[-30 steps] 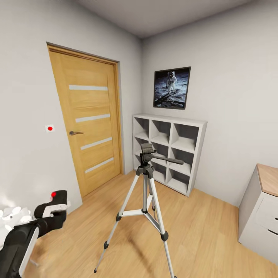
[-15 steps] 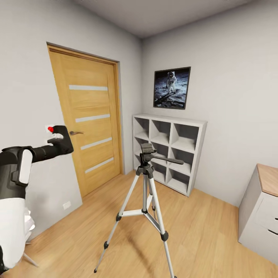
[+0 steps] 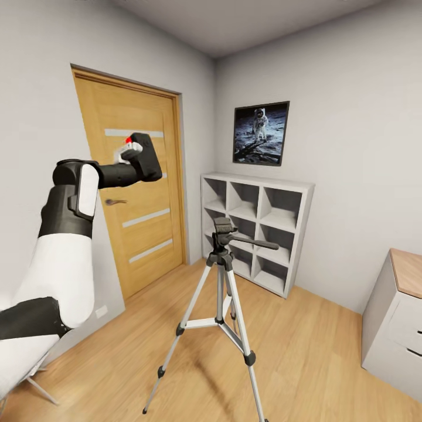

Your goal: Attach the digital camera to the camera tripod in the bedroom.

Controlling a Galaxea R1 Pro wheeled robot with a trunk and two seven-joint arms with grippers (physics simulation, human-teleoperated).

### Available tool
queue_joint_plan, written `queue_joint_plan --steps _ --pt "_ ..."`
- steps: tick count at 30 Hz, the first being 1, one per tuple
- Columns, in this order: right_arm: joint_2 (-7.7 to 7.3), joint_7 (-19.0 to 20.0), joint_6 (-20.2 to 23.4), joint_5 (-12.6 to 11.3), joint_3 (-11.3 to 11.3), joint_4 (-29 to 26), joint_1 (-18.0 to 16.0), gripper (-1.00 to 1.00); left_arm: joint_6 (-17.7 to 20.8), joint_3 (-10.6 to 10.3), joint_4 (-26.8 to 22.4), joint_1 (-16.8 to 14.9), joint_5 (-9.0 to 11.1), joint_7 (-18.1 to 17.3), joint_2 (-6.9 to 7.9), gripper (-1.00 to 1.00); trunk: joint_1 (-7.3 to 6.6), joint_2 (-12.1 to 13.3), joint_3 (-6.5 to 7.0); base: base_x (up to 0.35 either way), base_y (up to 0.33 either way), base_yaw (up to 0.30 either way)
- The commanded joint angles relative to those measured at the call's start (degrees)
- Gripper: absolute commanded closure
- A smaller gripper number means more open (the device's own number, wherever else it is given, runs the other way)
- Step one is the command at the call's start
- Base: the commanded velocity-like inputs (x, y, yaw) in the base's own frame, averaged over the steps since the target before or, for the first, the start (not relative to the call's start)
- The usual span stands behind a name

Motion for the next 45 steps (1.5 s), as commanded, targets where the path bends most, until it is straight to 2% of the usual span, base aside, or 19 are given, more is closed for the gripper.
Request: queue_joint_plan --steps 1,4,6,8,11,14,17,18,19,20,21,23,29,37,41,45 --pt "0.02 -0.1 -0.1 0.5 -0.1 0.0 0.0 -1.0 0.2 -0.3 -0.6 -0.3 -0.7 -0.2 -0.37 1.0 0.02 0.0 -0.01 0.0 0.0 0.0" --pt "0.02 -0.1 -0.1 0.5 -0.1 0.0 0.0 -1.0 0.3 -1.3 -0.6 -3.4 -0.6 -0.1 -1.2 1.0 0.02 0.0 -0.01 0.0 0.0 0.0" --pt "0.02 -0.1 -0.1 0.6 -0.1 0.0 0.0 -1.0 0.2 -1.5 0.4 -4.2 -0.6 -0.1 -0.84 1.0 0.02 0.0 -0.01 0.0 0.0 0.0" --pt "0.02 -0.1 -0.1 0.6 -0.1 0.0 0.0 -1.0 0.2 -1.6 2.1 -4.6 -0.6 -0.1 0.14 1.0 0.02 0.0 -0.01 0.0 0.0 0.0" --pt "-0.02 -0.1 -0.1 0.6 -0.1 0.4 0.0 -1.0 0.1 -1.6 6.1 -5.1 -0.6 -0.1 2.95 1.0 0.02 0.0 -0.01 0.0 0.0 0.0" --pt "-0.05 -0.1 -0.1 0.6 -0.2 0.9 0.0 -1.0 0.0 -1.6 9.6 -6.8 -0.6 0.2 4.54 1.0 0.02 0.0 -0.01 0.0 0.0 0.0" --pt "-0.03 -0.1 -0.1 0.6 -0.2 1.4 0.0 -1.0 0.0 -1.6 17.2 -13.7 -0.6 3.0 5.84 1.0 0.02 0.0 -0.01 0.0 0.0 0.0" --pt "-0.01 -0.1 -0.1 0.6 -0.2 1.4 0.0 -1.0 0.0 -1.6 20.1 -16.8 -0.6 4.6 6.09 1.0 0.02 0.0 -0.01 0.0 0.0 0.0" --pt "-0.01 -0.1 -0.1 0.6 -0.2 1.5 0.0 -1.0 0.0 -1.6 21.5 -18.5 -0.6 5.4 6.18 1.0 0.02 0.0 -0.01 0.0 0.0 0.0" --pt "0.01 -0.1 -0.1 0.6 -0.2 1.5 0.0 -1.0 0.0 -1.6 26.0 -24.2 -0.6 7.8 6.32 1.0 0.02 0.0 -0.01 0.0 0.0 0.0" --pt "0.02 -0.1 -0.1 0.6 -0.2 1.5 0.0 -1.0 -0.1 -1.6 34.4 -35.0 -0.6 10.8 6.33 1.0 0.02 0.0 -0.01 0.0 0.0 0.0" --pt "0.0 -0.1 -0.1 0.6 -0.2 1.5 0.0 -1.0 -0.1 -1.6 35.9 -37.9 -0.5 11.3 6.09 1.0 0.02 0.0 -0.01 0.0 0.0 0.0" --pt "-0.06 -0.4 0.1 0.6 -0.3 1.7 0.0 -1.0 0.4 -1.7 36.3 -40.9 -0.5 10.4 5.12 1.0 0.02 0.0 -0.01 0.0 0.0 0.0" --pt "-0.2 -0.5 0.0 0.6 -0.3 5.4 0.0 -1.0 0.4 -2.3 36.5 -41.3 -0.5 9.1 4.99 1.0 0.02 0.0 -0.01 0.0 0.0 0.0" --pt "-0.36 -0.5 0.0 0.6 -0.4 5.9 0.0 -1.0 0.4 -3.6 36.5 -41.3 -0.5 9.0 4.7 1.0 0.02 0.0 -0.01 0.0 0.0 0.0" --pt "-0.4 -0.5 0.0 0.7 -0.4 8.2 0.0 -1.0 0.4 -6.1 36.6 -41.2 -0.5 8.7 4.32 1.0 0.02 0.0 -0.01 0.0 0.0 0.0"
